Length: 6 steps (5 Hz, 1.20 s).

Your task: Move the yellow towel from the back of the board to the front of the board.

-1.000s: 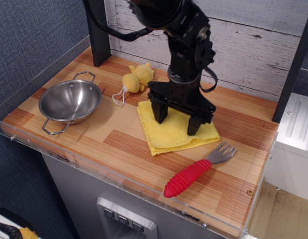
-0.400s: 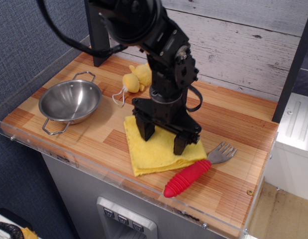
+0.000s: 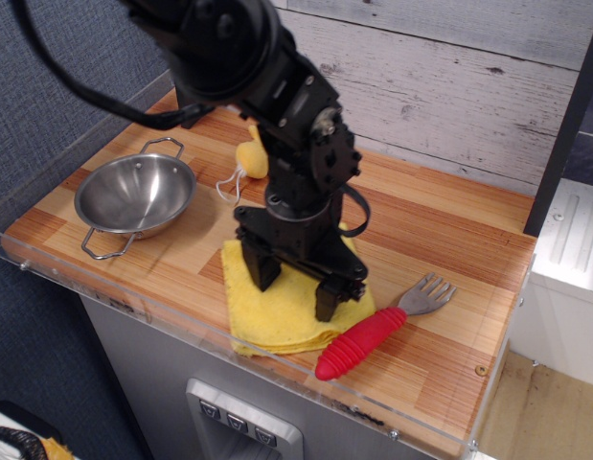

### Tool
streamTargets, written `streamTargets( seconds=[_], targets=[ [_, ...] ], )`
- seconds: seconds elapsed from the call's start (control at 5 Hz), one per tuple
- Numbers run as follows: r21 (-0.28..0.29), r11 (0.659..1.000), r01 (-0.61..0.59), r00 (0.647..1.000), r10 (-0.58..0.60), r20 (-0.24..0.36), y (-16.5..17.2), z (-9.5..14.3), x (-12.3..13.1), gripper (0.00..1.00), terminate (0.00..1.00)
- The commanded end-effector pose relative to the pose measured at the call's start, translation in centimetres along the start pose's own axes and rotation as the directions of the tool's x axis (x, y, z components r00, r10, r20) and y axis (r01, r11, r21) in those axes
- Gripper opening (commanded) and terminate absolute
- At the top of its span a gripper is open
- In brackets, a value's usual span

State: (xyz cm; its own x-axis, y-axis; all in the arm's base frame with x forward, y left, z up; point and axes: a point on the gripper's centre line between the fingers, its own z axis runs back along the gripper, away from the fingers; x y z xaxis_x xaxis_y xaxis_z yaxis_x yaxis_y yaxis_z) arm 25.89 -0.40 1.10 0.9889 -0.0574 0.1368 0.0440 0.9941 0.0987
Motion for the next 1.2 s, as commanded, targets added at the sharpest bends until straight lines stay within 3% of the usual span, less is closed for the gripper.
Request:
streamTargets(
  seconds=[0.0, 0.2, 0.6, 0.8, 1.0],
  targets=[
    [0.0, 1.0, -0.009, 0.999, 0.009, 0.031, 0.8, 1.1, -0.5, 1.0, 0.0],
    [-0.042, 0.999, -0.002, 0.999, 0.003, 0.041, 0.6, 1.6, -0.1, 1.0, 0.0],
    [-0.029, 0.999, -0.016, 0.997, 0.018, 0.073, 1.1, 4.2, 1.3, 1.0, 0.0],
    [-0.033, 0.999, -0.029, 0.997, 0.031, 0.069, 1.4, 6.3, 1.8, 1.0, 0.0],
    [-0.013, 0.999, -0.046, 0.992, 0.048, 0.115, 1.8, 9.2, 2.1, 1.0, 0.0]
  ],
)
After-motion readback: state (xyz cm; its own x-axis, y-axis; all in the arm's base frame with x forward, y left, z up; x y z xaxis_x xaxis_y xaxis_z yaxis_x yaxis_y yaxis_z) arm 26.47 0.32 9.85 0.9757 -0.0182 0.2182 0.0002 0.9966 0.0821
